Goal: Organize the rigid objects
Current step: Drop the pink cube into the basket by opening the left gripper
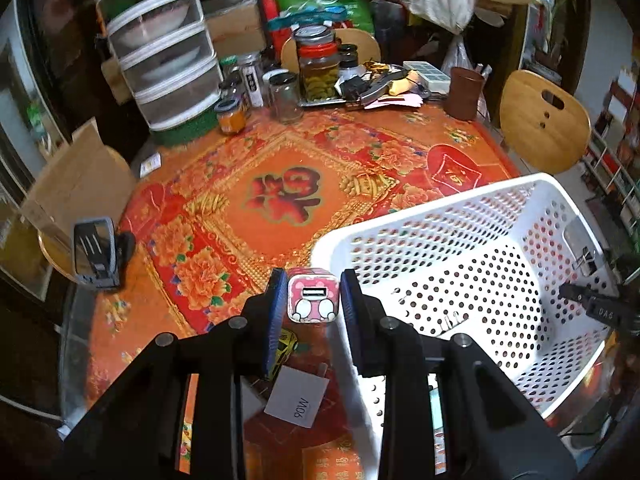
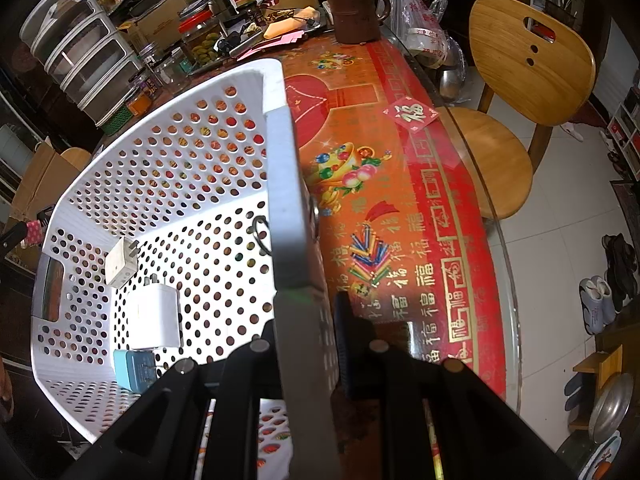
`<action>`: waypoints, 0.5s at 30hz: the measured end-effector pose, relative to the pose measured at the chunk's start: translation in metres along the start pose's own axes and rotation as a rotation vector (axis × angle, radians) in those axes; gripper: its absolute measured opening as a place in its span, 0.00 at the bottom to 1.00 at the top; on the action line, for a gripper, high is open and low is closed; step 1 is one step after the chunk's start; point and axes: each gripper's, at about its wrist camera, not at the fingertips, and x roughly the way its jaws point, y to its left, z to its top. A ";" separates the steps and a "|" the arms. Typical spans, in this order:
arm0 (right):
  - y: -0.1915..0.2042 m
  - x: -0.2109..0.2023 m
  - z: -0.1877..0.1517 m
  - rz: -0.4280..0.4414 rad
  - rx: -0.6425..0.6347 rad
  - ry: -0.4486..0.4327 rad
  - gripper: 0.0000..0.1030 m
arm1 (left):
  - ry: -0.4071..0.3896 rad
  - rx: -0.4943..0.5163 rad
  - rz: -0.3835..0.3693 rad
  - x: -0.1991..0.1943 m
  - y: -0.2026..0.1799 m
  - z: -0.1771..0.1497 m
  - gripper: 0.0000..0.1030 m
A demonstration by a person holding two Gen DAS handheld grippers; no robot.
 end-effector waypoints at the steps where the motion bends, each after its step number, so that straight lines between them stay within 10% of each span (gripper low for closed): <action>1: 0.001 0.000 0.000 0.000 0.000 0.000 0.14 | -0.004 0.011 -0.015 -0.003 -0.007 0.000 0.20; 15: 0.000 -0.001 0.000 0.000 -0.004 0.006 0.14 | -0.017 0.088 -0.074 0.003 -0.045 -0.011 0.17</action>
